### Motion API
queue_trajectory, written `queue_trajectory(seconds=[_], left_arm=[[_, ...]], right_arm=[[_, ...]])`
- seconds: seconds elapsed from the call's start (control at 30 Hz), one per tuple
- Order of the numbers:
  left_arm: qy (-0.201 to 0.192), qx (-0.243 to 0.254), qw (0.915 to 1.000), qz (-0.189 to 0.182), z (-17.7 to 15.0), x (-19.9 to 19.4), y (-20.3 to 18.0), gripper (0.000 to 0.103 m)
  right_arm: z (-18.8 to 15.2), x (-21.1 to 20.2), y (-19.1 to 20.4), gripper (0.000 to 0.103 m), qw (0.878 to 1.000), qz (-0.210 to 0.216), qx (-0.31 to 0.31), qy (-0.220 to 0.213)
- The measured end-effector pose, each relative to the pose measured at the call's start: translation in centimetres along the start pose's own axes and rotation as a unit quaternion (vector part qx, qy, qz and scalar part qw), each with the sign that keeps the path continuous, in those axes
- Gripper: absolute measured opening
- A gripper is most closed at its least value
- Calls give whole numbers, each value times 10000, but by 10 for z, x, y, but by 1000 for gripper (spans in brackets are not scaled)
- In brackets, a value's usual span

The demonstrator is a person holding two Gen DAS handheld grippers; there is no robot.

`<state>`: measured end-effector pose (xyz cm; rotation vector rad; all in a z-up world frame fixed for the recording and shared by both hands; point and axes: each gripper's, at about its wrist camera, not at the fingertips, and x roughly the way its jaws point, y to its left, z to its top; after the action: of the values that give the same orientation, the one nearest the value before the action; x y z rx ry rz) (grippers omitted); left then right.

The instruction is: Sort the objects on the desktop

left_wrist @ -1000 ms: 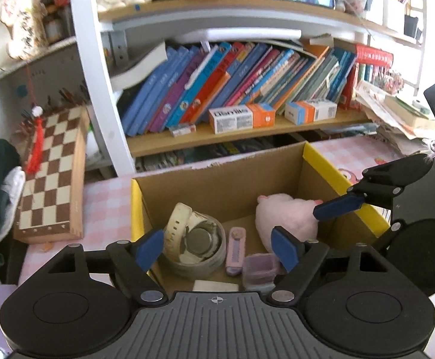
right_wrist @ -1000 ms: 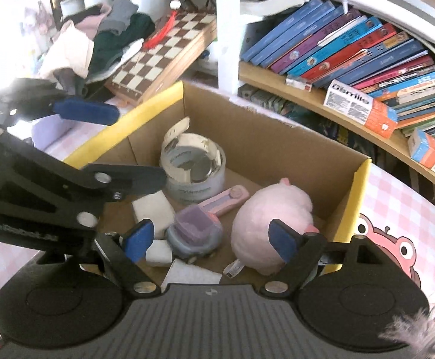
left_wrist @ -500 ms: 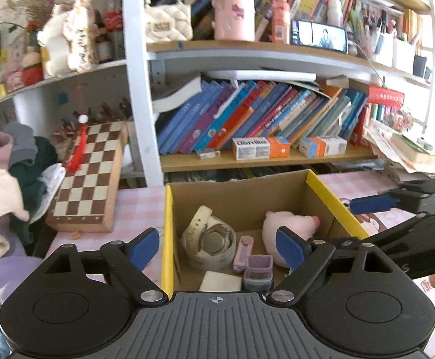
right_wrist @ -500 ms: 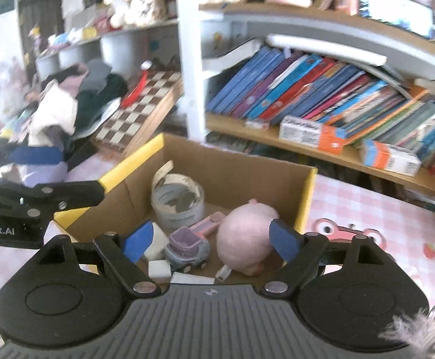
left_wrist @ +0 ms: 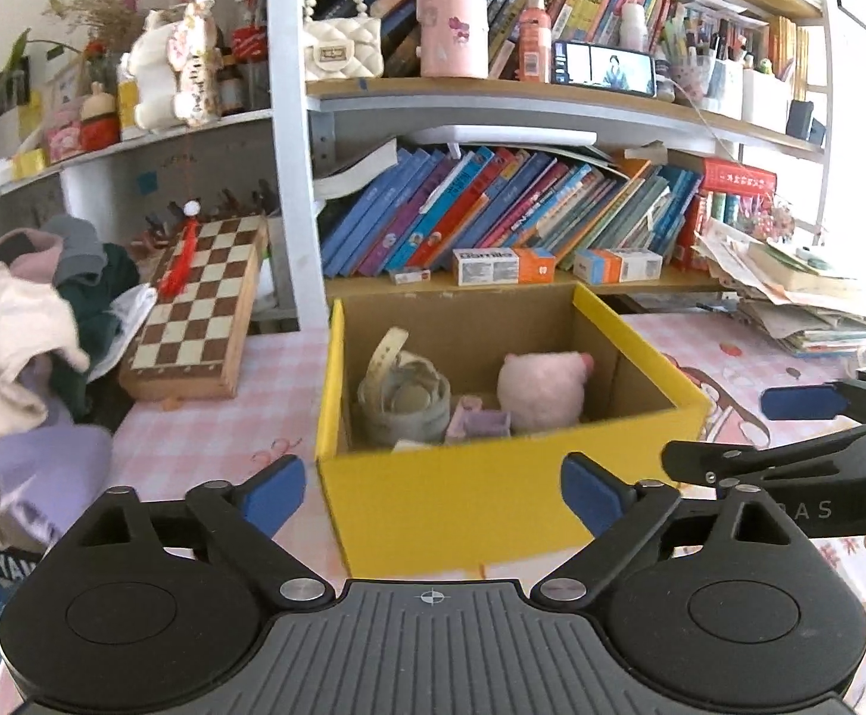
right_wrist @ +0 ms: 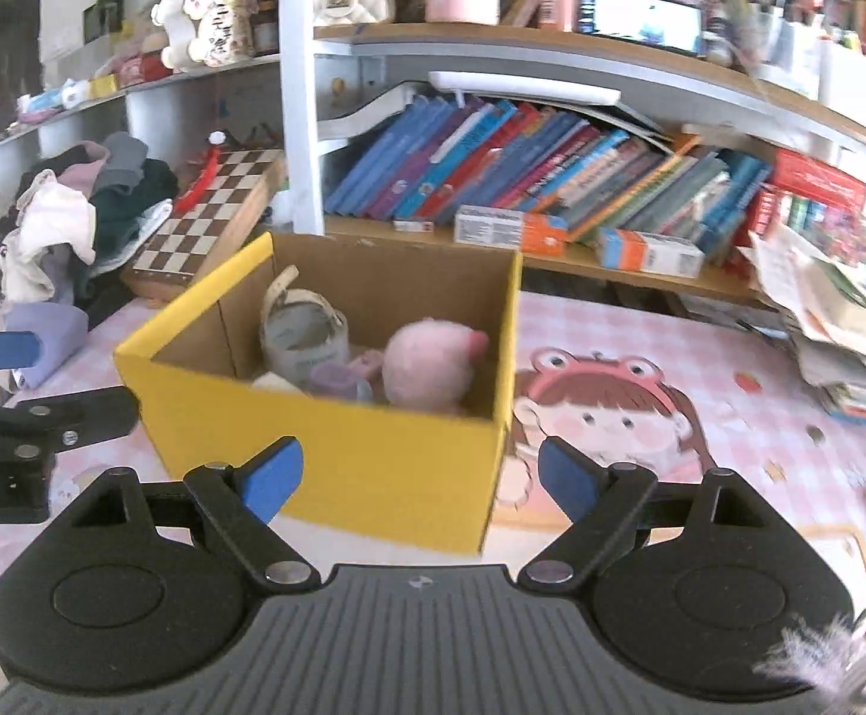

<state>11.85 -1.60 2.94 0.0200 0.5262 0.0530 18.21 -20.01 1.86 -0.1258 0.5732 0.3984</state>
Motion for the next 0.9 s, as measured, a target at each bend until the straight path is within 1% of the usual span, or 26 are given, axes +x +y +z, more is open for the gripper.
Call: queue_trajectory(seconds=[0.17,0.27,0.37,0.47,0.53,0.63,0.9], left_arm=[[113,109,9999,14,-24,-22,-4,96],[233,190,9995,16,-36,-31,-5,97],[307,247,9992,10,-44,-39,-6,97],[277,264,9993,52,-49,-49,-4,97],[247,245,9994,80,-52,-55,-2,100],[216,263,9994,94,-57,-63,0,101],[328,368,9988,57,-66,-73,1,102]], right_arm=[[-31,-22,13,89,9995,-311,19,60],[-43,-32,22,89,9992,-375,2,118],[-48,-43,30,91,9992,-387,-38,76],[-55,-52,37,94,9991,-400,-74,72],[-59,-56,42,94,9991,-402,-99,91],[-64,-62,49,100,9990,-401,-148,109],[-72,-73,61,103,9985,-495,-164,147]])
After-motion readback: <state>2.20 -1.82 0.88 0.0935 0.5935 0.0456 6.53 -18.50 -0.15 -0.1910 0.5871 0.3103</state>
